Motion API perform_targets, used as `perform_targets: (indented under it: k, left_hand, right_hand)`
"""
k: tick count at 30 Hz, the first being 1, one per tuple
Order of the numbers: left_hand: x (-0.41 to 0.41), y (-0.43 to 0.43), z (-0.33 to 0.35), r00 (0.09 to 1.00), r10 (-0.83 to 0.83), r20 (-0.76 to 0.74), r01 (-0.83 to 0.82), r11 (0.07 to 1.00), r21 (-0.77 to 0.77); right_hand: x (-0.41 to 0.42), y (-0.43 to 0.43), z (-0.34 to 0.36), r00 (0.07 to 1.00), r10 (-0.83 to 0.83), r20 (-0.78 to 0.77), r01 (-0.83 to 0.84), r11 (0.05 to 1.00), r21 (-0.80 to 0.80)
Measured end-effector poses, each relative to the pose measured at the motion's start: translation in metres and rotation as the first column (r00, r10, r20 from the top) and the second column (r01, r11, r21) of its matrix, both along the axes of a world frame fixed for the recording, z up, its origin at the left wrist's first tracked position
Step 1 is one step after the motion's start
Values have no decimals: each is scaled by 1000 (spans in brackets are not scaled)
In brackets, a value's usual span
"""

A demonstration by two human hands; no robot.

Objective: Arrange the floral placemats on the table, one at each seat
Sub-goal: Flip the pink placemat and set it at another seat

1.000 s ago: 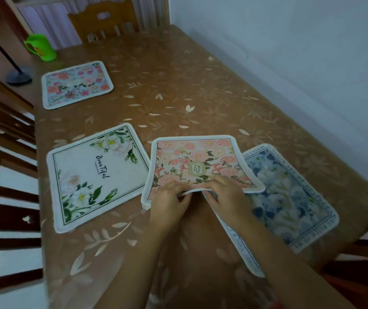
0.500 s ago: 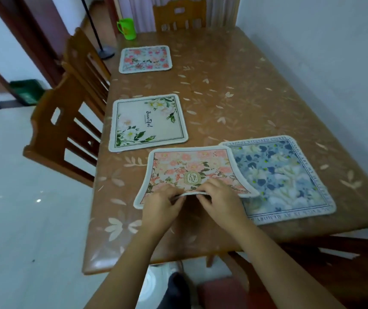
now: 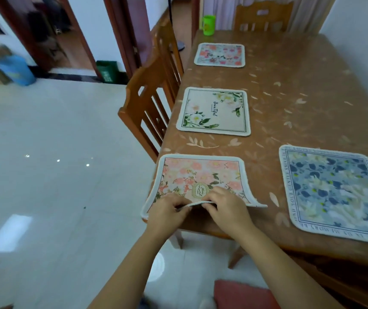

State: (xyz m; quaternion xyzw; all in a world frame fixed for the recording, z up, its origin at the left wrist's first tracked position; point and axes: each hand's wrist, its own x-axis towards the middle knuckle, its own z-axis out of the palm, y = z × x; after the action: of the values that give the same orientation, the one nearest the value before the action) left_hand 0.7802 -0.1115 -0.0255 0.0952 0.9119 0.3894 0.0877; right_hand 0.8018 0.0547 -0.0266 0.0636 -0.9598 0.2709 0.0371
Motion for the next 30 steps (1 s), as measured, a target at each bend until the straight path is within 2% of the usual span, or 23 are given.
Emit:
perform_targets:
  k: [13,18,23,30]
  left_hand:
    - [-52,-246,5,962,202,187,-226,967,118]
    - [-88,-333,11,964,229,134,-229,973,-13]
    - [-127,-381,7,954,263,145,-264,965,-14]
    - [-222,-398,-2,954,264,140,-264,964,-18]
  right_hand:
    - [-84,-238,16,977,210,47,-211,978,11]
    - [-125,-330,18,972,228,49,-226,973,-39]
    - [-168,-376,19,967,252,39,-251,968,-18]
    - [-259,-397,15,974,219,64,-216,976,-39]
